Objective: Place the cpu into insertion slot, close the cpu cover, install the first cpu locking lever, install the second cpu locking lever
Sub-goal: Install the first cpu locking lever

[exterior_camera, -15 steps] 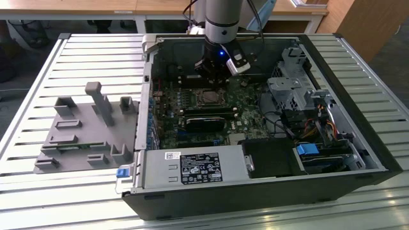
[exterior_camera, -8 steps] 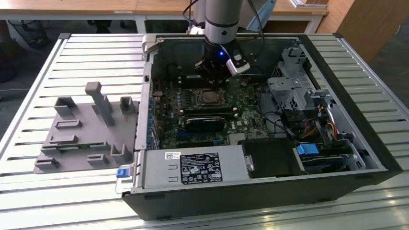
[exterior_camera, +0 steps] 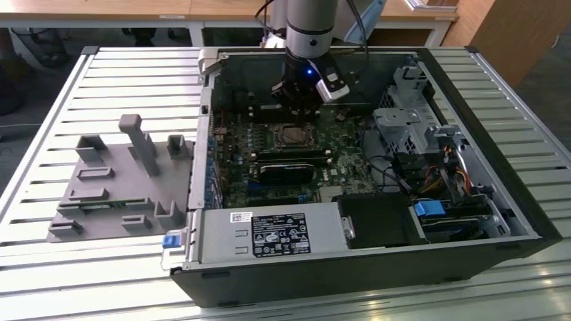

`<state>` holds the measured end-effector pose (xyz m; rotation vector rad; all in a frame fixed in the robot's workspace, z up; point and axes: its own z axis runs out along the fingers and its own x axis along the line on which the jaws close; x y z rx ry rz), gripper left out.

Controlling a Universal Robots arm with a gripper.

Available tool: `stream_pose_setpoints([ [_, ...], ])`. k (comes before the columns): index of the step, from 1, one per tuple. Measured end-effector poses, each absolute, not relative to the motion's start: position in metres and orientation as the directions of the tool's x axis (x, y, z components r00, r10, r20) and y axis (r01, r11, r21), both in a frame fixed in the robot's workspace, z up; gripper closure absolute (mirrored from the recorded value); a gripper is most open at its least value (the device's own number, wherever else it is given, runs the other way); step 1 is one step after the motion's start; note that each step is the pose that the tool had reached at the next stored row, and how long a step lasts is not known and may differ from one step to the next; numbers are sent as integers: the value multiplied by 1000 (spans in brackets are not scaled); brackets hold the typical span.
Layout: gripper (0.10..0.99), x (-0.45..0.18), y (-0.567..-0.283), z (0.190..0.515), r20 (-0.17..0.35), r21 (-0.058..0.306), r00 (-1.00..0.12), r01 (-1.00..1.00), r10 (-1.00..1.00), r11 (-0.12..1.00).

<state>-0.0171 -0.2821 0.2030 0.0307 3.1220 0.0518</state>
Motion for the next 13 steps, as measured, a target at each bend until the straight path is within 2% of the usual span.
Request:
stream_pose_setpoints([
  [13, 980, -17, -285, 211, -19, 33, -1000, 19, 20, 999],
])
